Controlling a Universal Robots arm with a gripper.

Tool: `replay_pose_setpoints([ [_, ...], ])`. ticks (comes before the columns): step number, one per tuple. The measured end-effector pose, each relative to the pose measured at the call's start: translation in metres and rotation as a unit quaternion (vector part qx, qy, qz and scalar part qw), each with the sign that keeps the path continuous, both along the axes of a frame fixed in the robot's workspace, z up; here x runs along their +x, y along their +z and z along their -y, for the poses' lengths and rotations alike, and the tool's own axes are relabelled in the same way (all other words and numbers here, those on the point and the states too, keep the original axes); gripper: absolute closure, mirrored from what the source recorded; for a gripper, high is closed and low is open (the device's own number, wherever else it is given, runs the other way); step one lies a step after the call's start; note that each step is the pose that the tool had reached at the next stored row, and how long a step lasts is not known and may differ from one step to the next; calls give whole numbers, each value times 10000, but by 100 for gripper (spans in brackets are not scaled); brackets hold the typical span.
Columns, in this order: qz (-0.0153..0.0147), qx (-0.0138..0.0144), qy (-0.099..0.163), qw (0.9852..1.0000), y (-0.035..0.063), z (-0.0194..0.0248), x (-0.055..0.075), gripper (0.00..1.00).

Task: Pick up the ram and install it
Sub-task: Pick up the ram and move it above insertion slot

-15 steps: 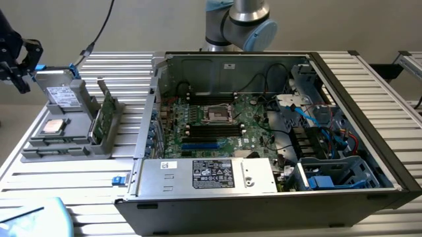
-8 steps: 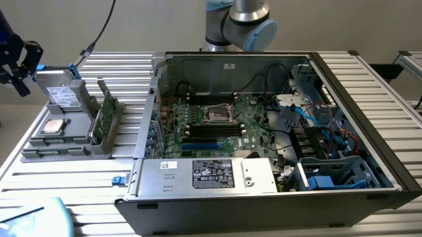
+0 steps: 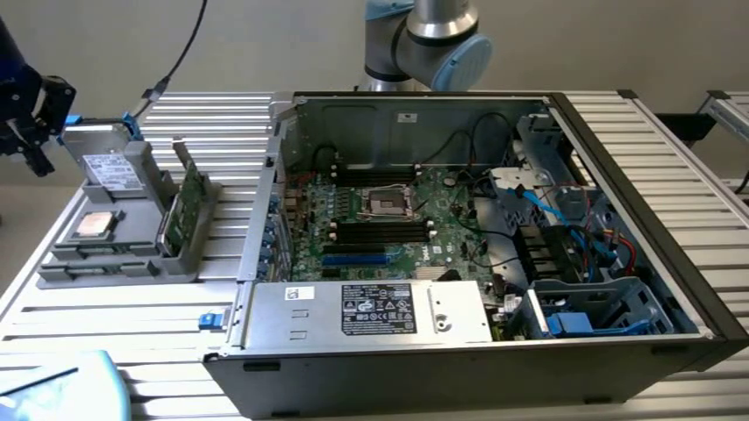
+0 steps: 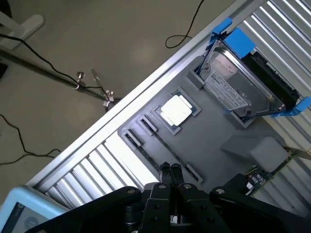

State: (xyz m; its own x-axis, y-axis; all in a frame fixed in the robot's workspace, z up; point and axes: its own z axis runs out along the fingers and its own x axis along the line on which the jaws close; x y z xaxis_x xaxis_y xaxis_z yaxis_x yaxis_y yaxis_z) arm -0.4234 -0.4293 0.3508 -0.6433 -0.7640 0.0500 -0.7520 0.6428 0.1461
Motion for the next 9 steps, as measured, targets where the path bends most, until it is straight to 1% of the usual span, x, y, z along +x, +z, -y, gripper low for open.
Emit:
replay_pose_setpoints([
  [2,-1,-1,182,9998,-11,0,0,89],
  [4,-1,-1,370,9993,-22,0,0,89],
  [7,0,0,634,9980,-37,0,0,89],
  [9,0,0,819,9966,-47,0,0,89],
])
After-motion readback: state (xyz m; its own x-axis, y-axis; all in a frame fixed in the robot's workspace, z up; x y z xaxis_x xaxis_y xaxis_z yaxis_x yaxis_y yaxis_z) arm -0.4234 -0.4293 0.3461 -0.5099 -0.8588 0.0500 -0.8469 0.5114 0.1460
